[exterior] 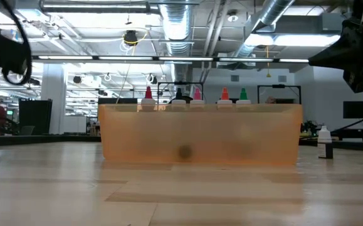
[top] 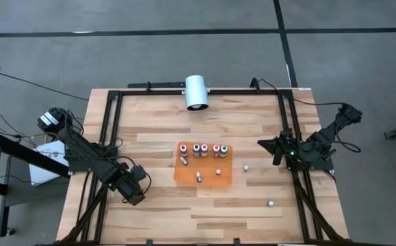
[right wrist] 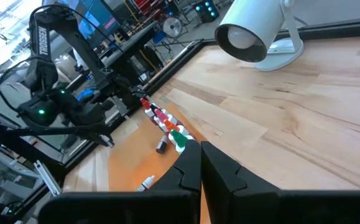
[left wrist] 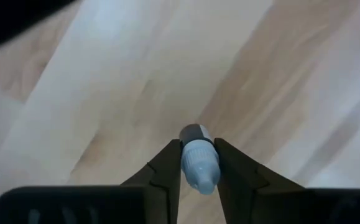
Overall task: Pick & Place food coloring
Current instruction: Put the small black food coloring into the orange bin
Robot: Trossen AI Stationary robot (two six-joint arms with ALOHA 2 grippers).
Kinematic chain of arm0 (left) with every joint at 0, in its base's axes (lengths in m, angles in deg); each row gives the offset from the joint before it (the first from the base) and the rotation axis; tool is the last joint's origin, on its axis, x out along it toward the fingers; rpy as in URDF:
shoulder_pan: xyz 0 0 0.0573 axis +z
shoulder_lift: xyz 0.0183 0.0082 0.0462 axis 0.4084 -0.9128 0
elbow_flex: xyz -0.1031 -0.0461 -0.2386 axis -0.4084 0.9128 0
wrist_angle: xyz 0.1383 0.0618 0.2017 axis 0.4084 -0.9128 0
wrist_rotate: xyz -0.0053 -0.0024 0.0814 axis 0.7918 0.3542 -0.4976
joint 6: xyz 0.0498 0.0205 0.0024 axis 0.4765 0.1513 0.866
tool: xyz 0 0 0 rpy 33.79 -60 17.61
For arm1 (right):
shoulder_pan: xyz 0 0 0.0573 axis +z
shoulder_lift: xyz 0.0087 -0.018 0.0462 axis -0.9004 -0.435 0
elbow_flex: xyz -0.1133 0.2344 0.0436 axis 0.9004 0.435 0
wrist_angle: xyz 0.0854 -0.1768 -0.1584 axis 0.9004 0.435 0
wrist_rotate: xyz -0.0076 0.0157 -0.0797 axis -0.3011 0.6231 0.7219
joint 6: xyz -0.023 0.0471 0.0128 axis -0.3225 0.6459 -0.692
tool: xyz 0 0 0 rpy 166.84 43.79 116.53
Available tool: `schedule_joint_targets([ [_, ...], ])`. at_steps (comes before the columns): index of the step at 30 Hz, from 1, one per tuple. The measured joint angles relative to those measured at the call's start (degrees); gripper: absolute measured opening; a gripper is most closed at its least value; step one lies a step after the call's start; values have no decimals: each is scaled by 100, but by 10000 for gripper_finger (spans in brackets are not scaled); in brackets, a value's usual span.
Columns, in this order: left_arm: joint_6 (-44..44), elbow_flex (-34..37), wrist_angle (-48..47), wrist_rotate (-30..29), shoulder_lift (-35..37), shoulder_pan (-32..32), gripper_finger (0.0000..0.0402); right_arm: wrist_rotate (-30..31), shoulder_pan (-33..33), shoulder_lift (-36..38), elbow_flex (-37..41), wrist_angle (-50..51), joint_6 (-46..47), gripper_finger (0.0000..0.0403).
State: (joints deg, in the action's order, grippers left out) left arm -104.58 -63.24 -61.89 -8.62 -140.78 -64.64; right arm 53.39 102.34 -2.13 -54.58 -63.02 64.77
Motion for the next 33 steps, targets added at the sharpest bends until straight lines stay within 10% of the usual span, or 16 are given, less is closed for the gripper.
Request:
schedule_joint_targets([
  [14, 2594, -973, 64, -1226, 0, 20, 68, -2, 0, 0, 0, 0, 0, 1],
  [33, 2886, -1197, 514, -814, 0, 545, 70, -2, -1, -1, 0, 2, -4, 1],
])
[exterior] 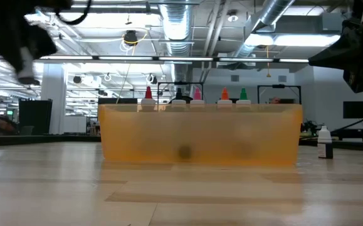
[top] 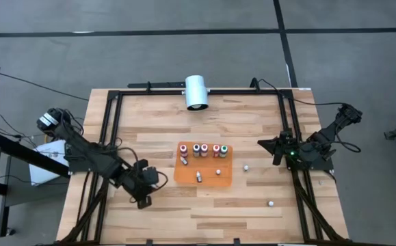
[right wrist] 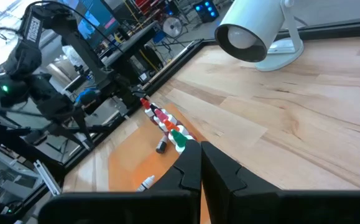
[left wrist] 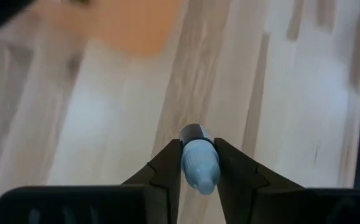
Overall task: Pick & Place food coloring
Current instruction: Put the small black food coloring into the orange bin
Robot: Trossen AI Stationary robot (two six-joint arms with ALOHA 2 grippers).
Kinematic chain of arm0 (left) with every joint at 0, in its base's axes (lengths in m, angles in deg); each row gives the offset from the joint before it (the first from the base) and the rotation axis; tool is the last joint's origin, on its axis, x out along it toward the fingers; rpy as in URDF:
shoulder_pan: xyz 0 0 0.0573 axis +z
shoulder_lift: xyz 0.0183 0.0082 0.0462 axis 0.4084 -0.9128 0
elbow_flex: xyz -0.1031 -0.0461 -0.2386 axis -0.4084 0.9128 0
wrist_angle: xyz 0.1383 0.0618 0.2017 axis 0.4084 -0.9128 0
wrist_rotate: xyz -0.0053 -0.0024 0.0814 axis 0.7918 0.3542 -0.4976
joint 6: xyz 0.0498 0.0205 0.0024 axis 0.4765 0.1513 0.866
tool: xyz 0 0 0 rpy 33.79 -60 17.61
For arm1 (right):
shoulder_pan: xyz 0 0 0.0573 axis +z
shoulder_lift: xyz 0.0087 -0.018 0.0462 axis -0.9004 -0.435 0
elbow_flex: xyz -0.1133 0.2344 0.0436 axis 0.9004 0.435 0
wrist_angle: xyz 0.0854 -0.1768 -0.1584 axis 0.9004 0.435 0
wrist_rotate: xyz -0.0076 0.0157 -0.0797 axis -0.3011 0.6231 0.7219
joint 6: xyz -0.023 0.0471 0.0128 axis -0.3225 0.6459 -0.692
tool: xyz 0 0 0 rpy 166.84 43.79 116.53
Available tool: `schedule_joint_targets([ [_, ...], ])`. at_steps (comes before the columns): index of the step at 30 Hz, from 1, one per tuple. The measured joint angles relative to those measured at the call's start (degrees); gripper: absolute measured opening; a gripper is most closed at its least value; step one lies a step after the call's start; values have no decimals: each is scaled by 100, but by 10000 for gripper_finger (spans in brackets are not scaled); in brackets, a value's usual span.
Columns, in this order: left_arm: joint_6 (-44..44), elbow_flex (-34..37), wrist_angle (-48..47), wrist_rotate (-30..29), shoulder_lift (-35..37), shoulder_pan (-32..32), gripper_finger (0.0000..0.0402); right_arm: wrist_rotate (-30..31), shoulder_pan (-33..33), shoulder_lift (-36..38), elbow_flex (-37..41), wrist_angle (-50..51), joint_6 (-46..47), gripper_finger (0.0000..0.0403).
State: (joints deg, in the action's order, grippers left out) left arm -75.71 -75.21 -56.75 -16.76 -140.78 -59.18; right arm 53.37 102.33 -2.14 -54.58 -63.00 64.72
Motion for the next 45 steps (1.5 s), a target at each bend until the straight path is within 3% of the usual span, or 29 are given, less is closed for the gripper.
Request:
schedule_joint_targets([
  [10, 1782, -993, 0, -74, 0, 943, 74, 0, 1, 0, 0, 0, 1, 1],
  [18, 2287, -1260, 3, -70, -106, 1439, 74, 2, 1, 1, 0, 2, 0, 1],
  [26, 2932, -1924, -7, 22, -1250, 1545, 75, 4, -1, 1, 2, 2, 2, 1],
  [35, 3882, -3212, -1026, 84, -2743, 1916, 75, 2, 1, -1, 2, 4, 0, 1],
  [45, 4076, -3304, -1154, 280, -3375, 2147, 75, 2, 1, -1, 3, 50, -46, 1],
])
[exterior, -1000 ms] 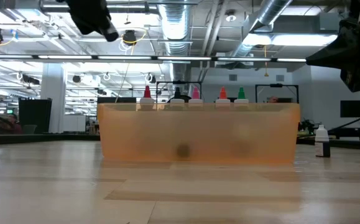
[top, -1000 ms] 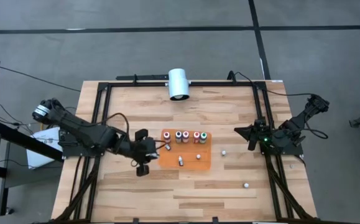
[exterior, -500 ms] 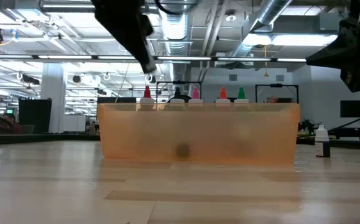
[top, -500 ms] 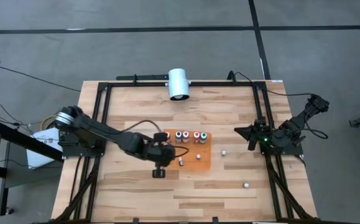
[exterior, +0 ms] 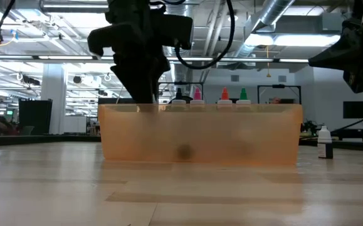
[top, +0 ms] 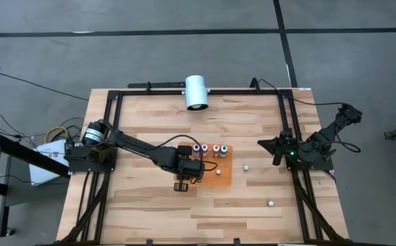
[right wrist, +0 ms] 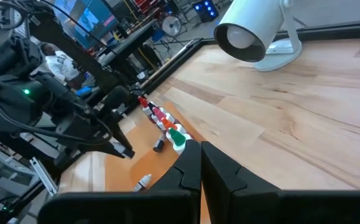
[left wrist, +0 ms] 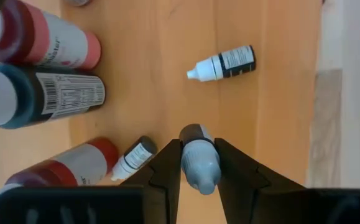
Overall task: Pick & Place food coloring
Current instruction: Put the small black food coloring into the orange bin
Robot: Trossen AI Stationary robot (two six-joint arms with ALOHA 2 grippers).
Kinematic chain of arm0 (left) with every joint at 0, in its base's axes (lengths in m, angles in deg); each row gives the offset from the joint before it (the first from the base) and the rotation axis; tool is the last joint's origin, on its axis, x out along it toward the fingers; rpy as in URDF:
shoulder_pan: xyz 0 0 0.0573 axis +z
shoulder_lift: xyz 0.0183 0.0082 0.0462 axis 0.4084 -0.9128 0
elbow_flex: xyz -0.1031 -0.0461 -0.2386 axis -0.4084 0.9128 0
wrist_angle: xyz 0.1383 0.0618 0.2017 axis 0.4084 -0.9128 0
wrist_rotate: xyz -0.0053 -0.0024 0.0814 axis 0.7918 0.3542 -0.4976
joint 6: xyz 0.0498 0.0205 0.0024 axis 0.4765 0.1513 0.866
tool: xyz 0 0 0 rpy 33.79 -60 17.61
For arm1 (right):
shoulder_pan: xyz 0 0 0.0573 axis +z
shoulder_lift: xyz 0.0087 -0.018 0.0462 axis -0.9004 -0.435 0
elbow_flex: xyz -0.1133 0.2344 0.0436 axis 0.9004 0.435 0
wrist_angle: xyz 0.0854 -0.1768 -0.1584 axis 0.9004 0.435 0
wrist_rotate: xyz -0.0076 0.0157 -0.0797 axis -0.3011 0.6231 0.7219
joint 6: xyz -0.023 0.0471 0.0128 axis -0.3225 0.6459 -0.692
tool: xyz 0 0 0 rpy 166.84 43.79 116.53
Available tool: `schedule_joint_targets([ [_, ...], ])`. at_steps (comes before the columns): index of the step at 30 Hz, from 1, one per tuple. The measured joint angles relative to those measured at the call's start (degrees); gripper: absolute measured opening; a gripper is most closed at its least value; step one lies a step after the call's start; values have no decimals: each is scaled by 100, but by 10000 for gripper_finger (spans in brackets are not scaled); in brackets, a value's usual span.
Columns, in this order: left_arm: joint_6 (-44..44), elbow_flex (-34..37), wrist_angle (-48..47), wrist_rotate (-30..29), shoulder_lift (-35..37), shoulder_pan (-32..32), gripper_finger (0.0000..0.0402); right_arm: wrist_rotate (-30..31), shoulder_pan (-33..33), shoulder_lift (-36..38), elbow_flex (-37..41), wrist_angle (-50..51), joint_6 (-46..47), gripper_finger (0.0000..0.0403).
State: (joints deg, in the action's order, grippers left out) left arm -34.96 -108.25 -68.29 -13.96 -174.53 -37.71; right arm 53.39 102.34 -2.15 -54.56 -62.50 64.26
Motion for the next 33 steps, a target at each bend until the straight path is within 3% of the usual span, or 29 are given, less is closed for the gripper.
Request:
schedule_joint_targets([
  [33, -413, 202, 430, 108, -282, 212, 75, -2, -2, 0, 0, 114, 46, 1],
])
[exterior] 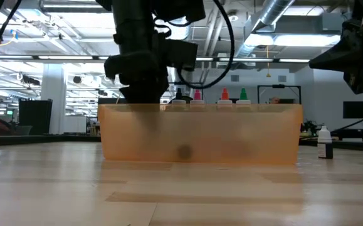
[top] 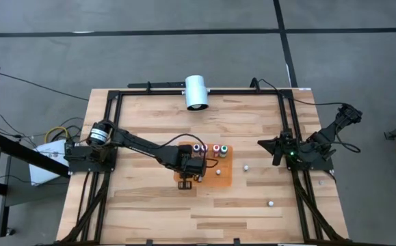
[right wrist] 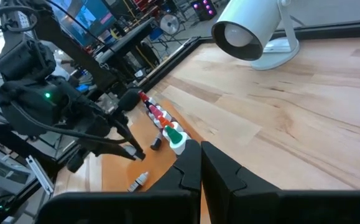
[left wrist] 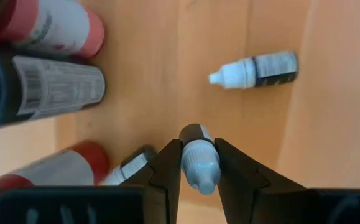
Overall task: Pick & Place food coloring
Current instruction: Put the small black food coloring into the orange bin
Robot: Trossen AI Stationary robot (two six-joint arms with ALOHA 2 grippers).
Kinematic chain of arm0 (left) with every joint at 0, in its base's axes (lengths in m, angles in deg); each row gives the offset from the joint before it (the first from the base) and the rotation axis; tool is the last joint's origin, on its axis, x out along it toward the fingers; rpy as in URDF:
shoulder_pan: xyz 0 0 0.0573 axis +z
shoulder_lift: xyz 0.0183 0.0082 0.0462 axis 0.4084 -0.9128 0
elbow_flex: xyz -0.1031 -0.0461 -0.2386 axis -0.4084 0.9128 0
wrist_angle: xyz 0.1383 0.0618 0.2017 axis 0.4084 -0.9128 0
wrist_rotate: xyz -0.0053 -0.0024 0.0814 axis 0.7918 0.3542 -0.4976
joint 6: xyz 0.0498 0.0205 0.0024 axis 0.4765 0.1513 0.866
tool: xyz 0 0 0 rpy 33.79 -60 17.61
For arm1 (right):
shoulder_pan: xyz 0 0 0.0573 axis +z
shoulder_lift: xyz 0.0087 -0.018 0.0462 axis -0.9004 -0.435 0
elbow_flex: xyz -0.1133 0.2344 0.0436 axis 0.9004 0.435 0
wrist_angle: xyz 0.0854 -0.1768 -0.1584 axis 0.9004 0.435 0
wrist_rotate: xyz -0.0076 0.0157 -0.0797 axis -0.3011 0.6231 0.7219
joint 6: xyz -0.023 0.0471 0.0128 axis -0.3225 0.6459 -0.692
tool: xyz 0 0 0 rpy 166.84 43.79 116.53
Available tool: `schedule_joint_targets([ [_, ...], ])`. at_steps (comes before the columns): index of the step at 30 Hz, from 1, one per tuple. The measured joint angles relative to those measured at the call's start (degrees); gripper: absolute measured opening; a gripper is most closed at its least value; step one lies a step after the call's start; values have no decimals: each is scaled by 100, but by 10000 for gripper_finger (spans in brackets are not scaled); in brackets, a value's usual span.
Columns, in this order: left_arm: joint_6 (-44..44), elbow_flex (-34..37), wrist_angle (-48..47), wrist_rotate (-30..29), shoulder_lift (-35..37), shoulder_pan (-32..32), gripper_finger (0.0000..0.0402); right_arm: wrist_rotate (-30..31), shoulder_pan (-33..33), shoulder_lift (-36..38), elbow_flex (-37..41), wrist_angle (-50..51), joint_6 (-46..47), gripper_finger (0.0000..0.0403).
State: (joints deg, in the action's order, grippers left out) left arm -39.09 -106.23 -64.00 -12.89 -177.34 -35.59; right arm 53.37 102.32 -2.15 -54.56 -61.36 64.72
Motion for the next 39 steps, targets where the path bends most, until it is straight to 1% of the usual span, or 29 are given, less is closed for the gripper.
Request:
schedule_joint_targets([
  [10, 64, 0, 121, -34, -80, 2, 78, -2, 2, 2, 0, 4, 0, 1],
  [17, 21, -4, -36, -36, -342, -3, 101, -2, 1, 1, 0, -2, 2, 1],
  [25, -29, -11, -70, -35, -350, 2, 122, -2, 1, 0, 0, 26, 2, 1],
  [39, -73, -11, -71, -235, -357, 4, 125, 0, 0, 2, 0, 8, 2, 1],
])
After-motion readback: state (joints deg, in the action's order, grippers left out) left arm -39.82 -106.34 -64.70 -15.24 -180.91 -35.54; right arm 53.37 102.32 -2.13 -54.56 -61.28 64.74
